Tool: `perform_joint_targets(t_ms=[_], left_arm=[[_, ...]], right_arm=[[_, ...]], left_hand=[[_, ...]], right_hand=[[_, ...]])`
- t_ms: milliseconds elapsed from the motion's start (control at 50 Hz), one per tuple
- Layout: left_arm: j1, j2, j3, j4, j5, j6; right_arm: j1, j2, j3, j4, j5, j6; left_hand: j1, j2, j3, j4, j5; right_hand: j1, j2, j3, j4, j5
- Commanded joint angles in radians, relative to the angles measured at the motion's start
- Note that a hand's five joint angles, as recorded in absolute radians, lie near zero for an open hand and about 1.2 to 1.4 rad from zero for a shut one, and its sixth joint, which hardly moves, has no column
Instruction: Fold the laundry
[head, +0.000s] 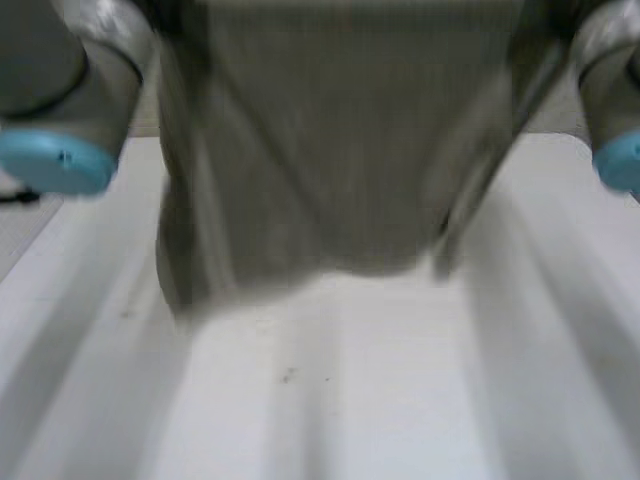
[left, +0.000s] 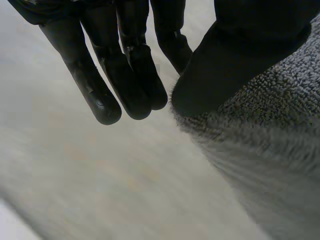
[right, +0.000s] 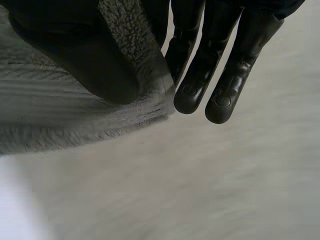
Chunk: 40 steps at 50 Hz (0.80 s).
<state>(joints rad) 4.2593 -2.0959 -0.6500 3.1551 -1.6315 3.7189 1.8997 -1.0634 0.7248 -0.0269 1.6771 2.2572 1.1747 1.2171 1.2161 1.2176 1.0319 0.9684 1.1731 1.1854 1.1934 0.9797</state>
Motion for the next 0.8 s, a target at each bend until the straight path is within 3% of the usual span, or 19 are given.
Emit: perform_joint_targets(t_ms=[20,100,240,400,520,620,800], left_arm=[[0.022,0.103,-0.113,0.286,-0.051,-0.036],[0.057,0.135,-0.279,0.289,-0.051,-0.042],[0.059,0.135,-0.534,0.299,-0.042,-0.042],[0.059,0.094,-0.830,0.362,0.004,-0.037],[0.059,0.062,-0.990,0.372,0.016,-0.033],[0.059,0.079,-1.073,0.336,0.015,-0.014],[0.053,0.177,-1.180,0.099,0.016,0.136]], right_arm=[[0.002,-0.179,0.212,-0.401,-0.009,0.058],[0.006,-0.210,0.378,-0.412,-0.062,0.068],[-0.001,-0.210,0.585,-0.367,-0.077,0.068],[-0.005,-0.103,0.855,-0.252,-0.102,0.079],[-0.007,-0.078,0.943,-0.237,-0.112,0.078],[-0.010,-0.104,1.008,-0.133,-0.115,0.073],[-0.062,-0.242,1.047,0.119,-0.122,0.025]], left_hand=[[0.222,0.179,0.180,0.179,0.190],[0.222,0.179,0.180,0.179,0.190],[0.222,0.179,0.180,0.179,0.190],[0.222,0.179,0.180,0.179,0.190],[0.222,0.179,0.180,0.179,0.190],[0.222,0.179,0.180,0.179,0.190],[0.222,0.179,0.180,0.179,0.190]], right_hand=[[0.428,0.223,0.211,0.203,0.242],[0.428,0.223,0.211,0.203,0.242],[0.428,0.223,0.211,0.203,0.242],[0.428,0.223,0.211,0.203,0.242],[0.428,0.223,0.211,0.203,0.242],[0.428,0.223,0.211,0.203,0.242],[0.428,0.223,0.211,0.203,0.242]])
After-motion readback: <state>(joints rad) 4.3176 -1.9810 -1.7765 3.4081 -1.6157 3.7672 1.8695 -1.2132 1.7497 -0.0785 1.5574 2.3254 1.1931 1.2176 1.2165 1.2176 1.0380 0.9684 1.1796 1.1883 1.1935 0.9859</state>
